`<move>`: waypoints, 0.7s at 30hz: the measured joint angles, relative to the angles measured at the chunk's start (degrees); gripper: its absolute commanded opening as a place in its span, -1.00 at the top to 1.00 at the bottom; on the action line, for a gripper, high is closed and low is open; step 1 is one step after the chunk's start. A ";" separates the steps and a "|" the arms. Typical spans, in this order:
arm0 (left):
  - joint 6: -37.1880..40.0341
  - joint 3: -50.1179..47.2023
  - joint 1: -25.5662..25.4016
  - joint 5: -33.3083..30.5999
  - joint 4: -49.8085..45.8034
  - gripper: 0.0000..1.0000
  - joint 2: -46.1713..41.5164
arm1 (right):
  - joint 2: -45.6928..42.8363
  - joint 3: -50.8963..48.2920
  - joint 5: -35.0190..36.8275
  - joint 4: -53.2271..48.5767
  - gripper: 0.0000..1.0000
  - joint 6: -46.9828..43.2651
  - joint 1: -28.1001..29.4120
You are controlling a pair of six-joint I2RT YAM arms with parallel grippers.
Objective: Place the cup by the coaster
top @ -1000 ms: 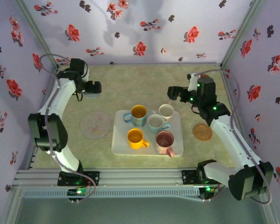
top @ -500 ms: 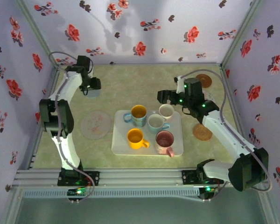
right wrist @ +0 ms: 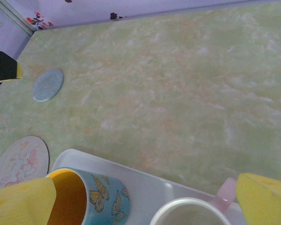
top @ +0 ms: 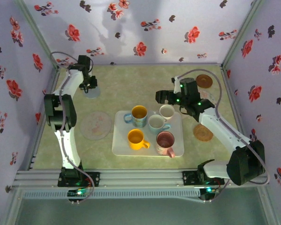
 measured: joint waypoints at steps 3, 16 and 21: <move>-0.44 0.00 1.07 -0.02 1.44 0.77 0.22 | 0.39 0.04 0.15 0.02 -0.99 0.00 0.00; -0.85 0.13 2.82 1.40 2.60 0.94 7.52 | 3.13 0.22 -3.26 4.11 -0.99 -0.02 1.25; -1.01 0.11 2.86 1.64 3.56 0.94 7.80 | 4.37 0.42 -3.58 4.83 -0.99 -0.02 2.38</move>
